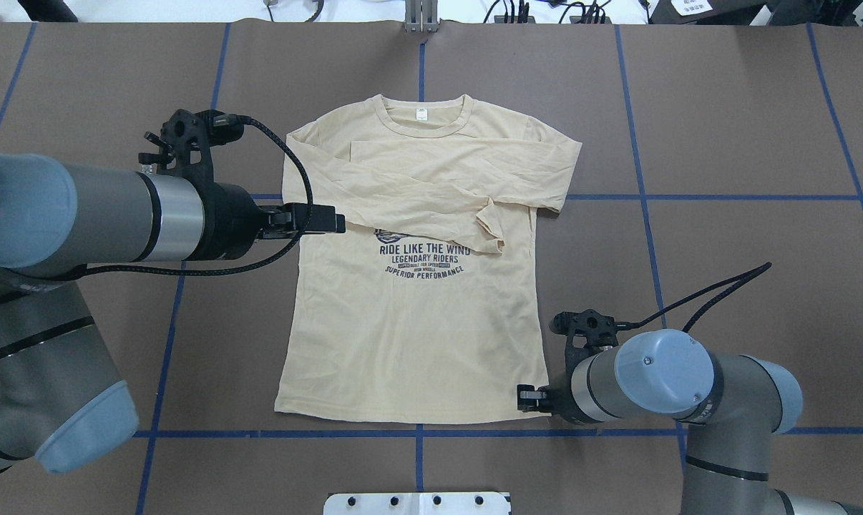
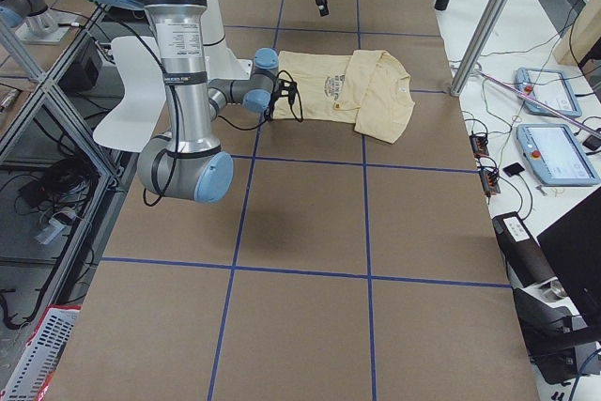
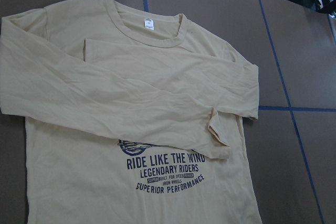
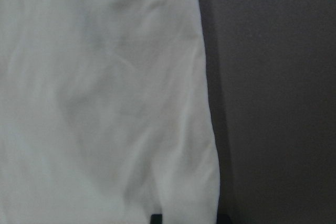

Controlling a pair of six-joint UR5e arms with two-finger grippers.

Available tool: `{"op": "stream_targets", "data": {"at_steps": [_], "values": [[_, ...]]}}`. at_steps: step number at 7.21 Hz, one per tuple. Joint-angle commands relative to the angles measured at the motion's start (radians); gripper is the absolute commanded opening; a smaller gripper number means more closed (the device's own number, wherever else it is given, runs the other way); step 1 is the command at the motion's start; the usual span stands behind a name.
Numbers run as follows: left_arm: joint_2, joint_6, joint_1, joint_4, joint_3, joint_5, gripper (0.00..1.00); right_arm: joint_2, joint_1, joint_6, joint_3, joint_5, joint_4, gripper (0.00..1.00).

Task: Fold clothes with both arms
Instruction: 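Lower both grippers to the hem corners nearest the robot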

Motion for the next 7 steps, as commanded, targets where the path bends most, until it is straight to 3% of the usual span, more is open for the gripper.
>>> {"op": "stream_targets", "data": {"at_steps": [1,4,7], "values": [[0.000,0.000,-0.001,0.000,0.002,0.000,1.00,0.003,-0.001,0.000,0.006,0.003,-0.001,0.00],[0.025,-0.003,-0.003,0.000,-0.007,0.000,1.00,0.001,0.002,-0.001,0.017,0.005,-0.003,0.00],[0.161,-0.075,0.076,0.000,-0.027,0.046,1.00,0.003,0.005,0.020,0.069,-0.006,-0.001,0.00]]}}
